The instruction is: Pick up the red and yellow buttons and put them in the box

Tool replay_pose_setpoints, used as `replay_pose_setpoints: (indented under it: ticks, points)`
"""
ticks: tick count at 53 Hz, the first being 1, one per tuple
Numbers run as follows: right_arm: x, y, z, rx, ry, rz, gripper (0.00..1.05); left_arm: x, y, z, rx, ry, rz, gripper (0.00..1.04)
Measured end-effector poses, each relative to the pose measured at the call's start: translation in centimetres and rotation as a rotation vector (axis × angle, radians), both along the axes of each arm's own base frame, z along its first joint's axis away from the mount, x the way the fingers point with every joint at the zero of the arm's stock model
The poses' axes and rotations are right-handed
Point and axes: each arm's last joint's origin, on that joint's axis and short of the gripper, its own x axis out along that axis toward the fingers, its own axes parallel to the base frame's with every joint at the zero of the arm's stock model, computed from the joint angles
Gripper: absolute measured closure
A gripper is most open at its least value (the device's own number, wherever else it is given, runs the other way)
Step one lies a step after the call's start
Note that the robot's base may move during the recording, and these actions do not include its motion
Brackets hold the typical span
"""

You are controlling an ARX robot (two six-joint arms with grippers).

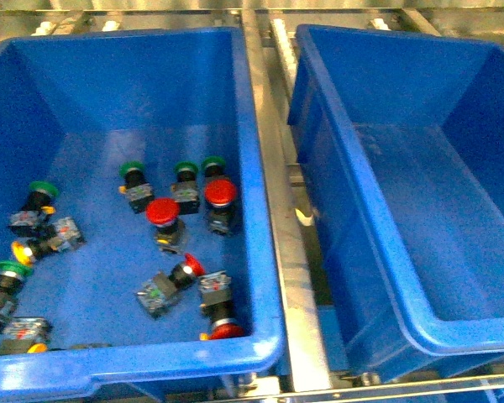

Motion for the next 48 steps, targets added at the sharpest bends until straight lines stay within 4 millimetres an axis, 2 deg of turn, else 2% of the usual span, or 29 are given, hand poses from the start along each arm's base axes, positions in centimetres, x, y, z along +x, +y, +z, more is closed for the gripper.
replay_pose_setpoints:
  ticks: [26, 48]
  points:
    - [0.0, -0.9, -0.1, 0.015, 0.002, -0.014, 0.78, 0.0, 0.0, 0.0, 0.001, -0.001, -0.002, 1.02]
    - [1.4, 0.2, -0.5, 0.005, 0.015, 0.040, 0.78, 0.0, 0.0, 0.0, 0.002, -0.001, -0.003, 1.02]
